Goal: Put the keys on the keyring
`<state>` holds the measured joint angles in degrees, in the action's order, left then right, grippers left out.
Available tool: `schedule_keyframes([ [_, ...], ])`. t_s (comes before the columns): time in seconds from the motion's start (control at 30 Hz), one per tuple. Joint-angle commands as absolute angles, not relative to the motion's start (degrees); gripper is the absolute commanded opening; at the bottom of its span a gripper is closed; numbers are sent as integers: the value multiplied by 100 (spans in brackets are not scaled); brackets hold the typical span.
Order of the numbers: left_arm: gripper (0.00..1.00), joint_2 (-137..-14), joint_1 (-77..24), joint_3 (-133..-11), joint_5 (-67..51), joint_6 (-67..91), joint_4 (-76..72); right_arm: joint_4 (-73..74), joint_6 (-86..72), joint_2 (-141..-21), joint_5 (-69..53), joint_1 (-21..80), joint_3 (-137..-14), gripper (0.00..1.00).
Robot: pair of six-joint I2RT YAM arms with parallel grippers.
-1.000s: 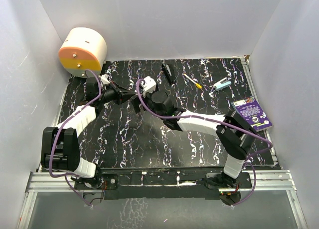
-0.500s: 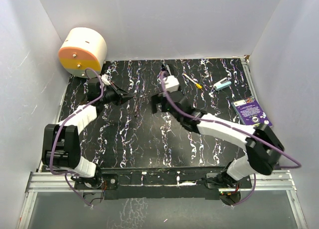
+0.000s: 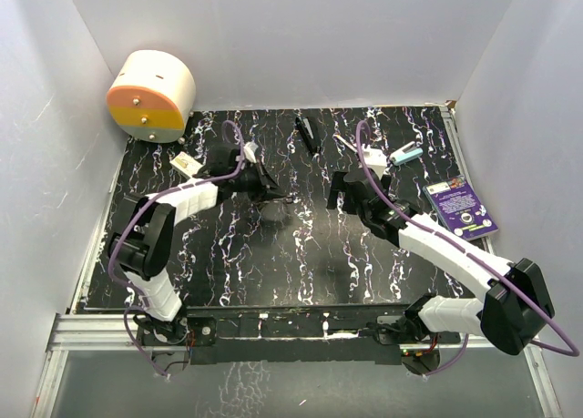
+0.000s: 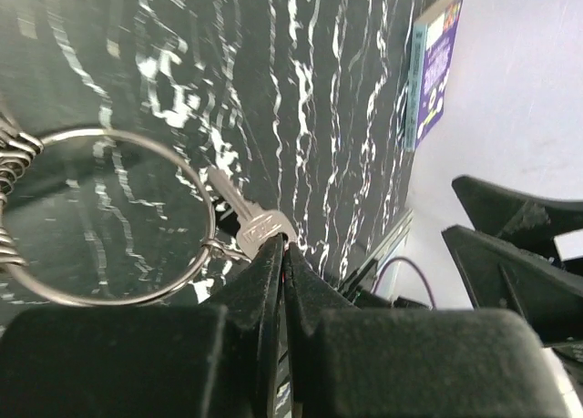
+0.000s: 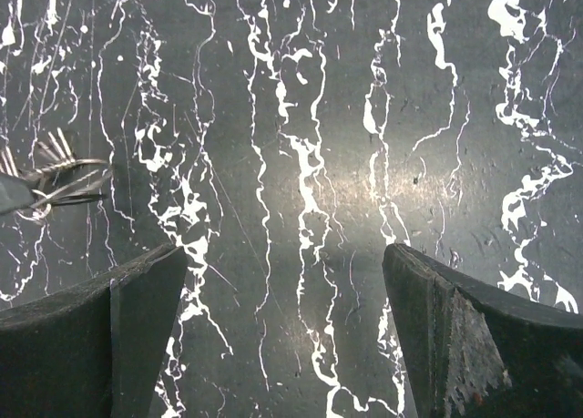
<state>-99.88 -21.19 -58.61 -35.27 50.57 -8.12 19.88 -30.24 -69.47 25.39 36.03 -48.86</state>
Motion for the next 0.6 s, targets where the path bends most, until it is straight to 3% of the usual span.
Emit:
schedule_keyframes([
  [0.0,0,-9952,-2611,-6183,-3499,4734,-629,2108,-3214,-6847,2420,3563,-4805,98],
  [0.1,1,-9979,-2776,-6150,-3542,4707,-656,2138,-3225,-6857,2382,3558,-4793,98],
  [0.23,16,-10108,-2907,-6162,-3612,4816,-823,2144,-3237,-6915,2335,3542,-4839,98],
  [0.3,29,-10142,-2943,-6217,-3703,4890,-945,2118,-3230,-6957,2294,3542,-4872,98],
  [0.47,50,-9856,-2887,-6647,-3629,4301,-362,2089,-3358,-7261,2595,3549,-5040,98],
  [0.57,69,-9603,-2641,-6724,-3431,3893,3,2462,-3828,-7645,3054,3546,-5373,98],
])
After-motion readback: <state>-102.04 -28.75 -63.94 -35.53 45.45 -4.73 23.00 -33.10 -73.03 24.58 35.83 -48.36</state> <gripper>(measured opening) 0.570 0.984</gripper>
